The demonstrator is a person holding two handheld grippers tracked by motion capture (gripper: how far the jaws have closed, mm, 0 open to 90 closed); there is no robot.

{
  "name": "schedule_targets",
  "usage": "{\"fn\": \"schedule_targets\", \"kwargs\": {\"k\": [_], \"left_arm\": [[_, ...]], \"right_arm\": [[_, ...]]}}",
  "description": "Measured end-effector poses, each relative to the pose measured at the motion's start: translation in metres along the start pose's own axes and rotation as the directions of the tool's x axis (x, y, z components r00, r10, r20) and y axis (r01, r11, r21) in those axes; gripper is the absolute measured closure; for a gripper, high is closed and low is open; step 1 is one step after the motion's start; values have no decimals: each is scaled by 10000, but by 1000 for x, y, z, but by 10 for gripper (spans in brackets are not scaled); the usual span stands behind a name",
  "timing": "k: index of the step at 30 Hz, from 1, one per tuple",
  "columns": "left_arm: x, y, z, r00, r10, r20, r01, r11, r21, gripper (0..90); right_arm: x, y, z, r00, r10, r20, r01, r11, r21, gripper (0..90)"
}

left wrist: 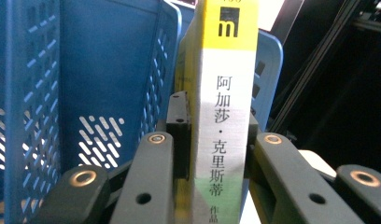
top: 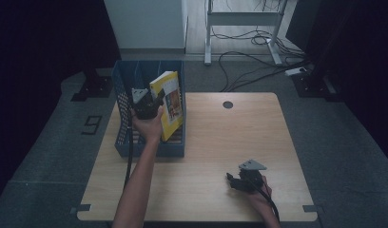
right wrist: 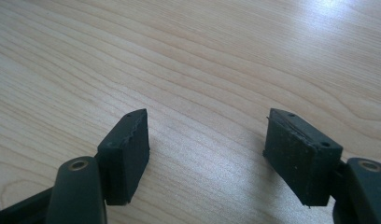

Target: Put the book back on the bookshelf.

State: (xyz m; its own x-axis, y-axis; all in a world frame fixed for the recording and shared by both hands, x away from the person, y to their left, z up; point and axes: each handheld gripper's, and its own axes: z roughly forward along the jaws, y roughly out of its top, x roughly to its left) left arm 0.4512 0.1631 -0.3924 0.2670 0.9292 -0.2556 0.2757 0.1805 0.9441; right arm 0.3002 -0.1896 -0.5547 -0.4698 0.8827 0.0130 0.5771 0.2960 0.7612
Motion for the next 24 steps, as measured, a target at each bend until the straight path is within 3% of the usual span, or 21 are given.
{"fn": "schedule_targets", "kwargs": {"k": [24], "left_arm": [[-2,-18,17,9992,135,-373,-130,9998,134,752]], "right_arm": [[0,0,0,10000,-2,2,2,10000,3,300]]}}
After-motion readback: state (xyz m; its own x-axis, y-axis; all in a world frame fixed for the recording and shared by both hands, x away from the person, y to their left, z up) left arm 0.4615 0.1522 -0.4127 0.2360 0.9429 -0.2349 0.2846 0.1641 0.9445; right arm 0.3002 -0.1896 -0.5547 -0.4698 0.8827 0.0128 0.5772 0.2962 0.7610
